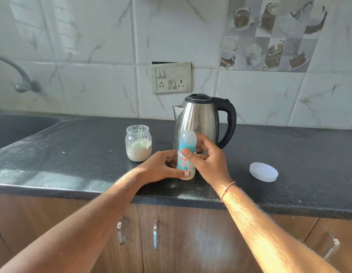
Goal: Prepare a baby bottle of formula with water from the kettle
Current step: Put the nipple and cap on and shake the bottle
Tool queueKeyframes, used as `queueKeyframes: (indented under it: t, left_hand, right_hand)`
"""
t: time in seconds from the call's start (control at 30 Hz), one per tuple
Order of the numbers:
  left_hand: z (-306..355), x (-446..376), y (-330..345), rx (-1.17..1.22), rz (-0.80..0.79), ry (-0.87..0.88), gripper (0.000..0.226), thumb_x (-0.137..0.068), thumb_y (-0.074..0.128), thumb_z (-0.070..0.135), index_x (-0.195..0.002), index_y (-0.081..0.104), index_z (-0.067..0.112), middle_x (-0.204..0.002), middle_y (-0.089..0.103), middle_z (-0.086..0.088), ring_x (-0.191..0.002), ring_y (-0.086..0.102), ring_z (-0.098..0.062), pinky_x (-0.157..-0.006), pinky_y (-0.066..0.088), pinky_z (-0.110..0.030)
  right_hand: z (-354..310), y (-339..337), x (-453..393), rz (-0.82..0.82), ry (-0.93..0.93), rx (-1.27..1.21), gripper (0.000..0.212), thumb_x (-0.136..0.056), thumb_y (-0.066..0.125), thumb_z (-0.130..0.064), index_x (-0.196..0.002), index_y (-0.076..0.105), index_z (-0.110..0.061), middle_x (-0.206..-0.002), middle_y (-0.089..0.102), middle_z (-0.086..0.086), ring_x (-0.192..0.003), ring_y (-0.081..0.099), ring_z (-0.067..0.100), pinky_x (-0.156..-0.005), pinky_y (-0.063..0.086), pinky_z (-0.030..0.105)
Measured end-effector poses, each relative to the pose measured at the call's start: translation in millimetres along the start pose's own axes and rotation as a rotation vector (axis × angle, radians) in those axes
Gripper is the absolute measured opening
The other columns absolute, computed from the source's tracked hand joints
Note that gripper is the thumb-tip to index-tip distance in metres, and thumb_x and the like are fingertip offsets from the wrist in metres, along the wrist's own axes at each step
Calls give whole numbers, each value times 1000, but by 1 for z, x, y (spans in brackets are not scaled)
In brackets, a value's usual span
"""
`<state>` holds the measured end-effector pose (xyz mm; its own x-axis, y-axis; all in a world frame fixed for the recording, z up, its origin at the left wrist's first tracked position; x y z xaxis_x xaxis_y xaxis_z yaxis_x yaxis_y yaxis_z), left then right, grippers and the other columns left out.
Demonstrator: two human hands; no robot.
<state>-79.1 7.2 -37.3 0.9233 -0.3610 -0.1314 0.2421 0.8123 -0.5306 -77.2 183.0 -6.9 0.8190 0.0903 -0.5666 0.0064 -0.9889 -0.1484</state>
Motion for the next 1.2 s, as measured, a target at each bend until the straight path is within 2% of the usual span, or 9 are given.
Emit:
queueKeyframes:
  t: [0.13, 0.27, 0.37, 0.53, 0.7, 0.8, 0.9, 1.0, 1.2]
  left_hand:
    - [-2, -7, 3, -40, -6, -121, 40, -80, 100, 49, -114, 82, 37, -112, 85, 13, -110, 79, -13, -115, 57, -43]
    - [-5, -12, 10, -192, 176, -230, 75, -52, 89, 89, -112, 72, 47, -102, 81, 23, -106, 74, -5, -112, 51, -39]
    - [-6, -12, 13, -173, 200, -175, 71, -59, 86, 85, -117, 68, 48, -103, 81, 26, -107, 74, -2, -115, 47, -41]
    - [-2, -1, 12, 141, 117, -9, 51, -85, 99, 34, -130, 77, 27, -116, 85, 4, -116, 79, -20, -111, 61, -50]
    - [-2, -5, 10, 52, 267, -83, 82, -51, 103, 62, -117, 70, 27, -102, 85, 7, -98, 82, -14, -95, 68, -48]
    - [-2, -5, 14, 48, 165, -67, 76, -65, 102, 64, -127, 71, 32, -112, 84, 9, -107, 81, -13, -102, 65, -48]
    - [-3, -3, 15, 57, 60, -33, 52, -87, 97, 41, -132, 74, 27, -118, 84, 4, -113, 80, -17, -111, 61, -49]
    - [-3, -3, 12, 57, 100, -19, 54, -82, 101, 35, -128, 76, 25, -114, 85, 4, -110, 81, -17, -109, 62, -49]
    - [4, -3, 13, -80, 216, -50, 87, -56, 97, 78, -127, 67, 37, -110, 83, 14, -101, 80, -8, -93, 68, -42]
  right_hand:
    - [-2, 0, 0, -5, 7, -10, 46, -92, 88, -29, -132, 67, -42, -116, 76, -23, -112, 72, 1, -82, 64, 23]
    - [2, -1, 0, 12, 19, 6, 52, -93, 88, -32, -141, 68, -31, -124, 76, -12, -107, 75, 5, -83, 67, 28]
    - [2, -1, 0, 12, 18, 16, 53, -93, 88, -36, -141, 67, -33, -125, 77, -12, -110, 75, 6, -83, 67, 28]
    - [-3, -1, 2, -1, 3, 22, 49, -93, 87, -35, -136, 66, -40, -124, 76, -19, -112, 72, -2, -80, 63, 21]
    - [0, 1, 2, -1, 31, 45, 53, -92, 86, -42, -141, 65, -41, -126, 77, -18, -103, 76, 5, -80, 66, 24]
    - [-2, 2, 2, -8, 25, 52, 50, -93, 85, -43, -138, 63, -46, -125, 76, -22, -107, 74, 0, -81, 65, 22]
    - [-1, 2, 2, -13, 28, 42, 52, -92, 86, -43, -139, 65, -43, -125, 76, -22, -110, 73, -3, -82, 64, 21]
    - [2, 2, 1, -18, 29, 23, 56, -92, 86, -40, -144, 68, -34, -127, 78, -18, -112, 74, 1, -85, 65, 25]
    - [8, 5, 0, -34, 33, 25, 60, -93, 86, -42, -148, 67, -30, -131, 78, -10, -114, 75, 10, -91, 67, 32]
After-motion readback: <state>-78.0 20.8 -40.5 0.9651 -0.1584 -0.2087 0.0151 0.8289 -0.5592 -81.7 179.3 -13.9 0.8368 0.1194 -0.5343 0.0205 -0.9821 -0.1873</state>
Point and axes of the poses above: each hand's wrist, its own x-axis away from the middle knuckle, its own y-axis out of the palm, z = x × y, the point moved 7 cm from there along -x, towards the middle knuckle
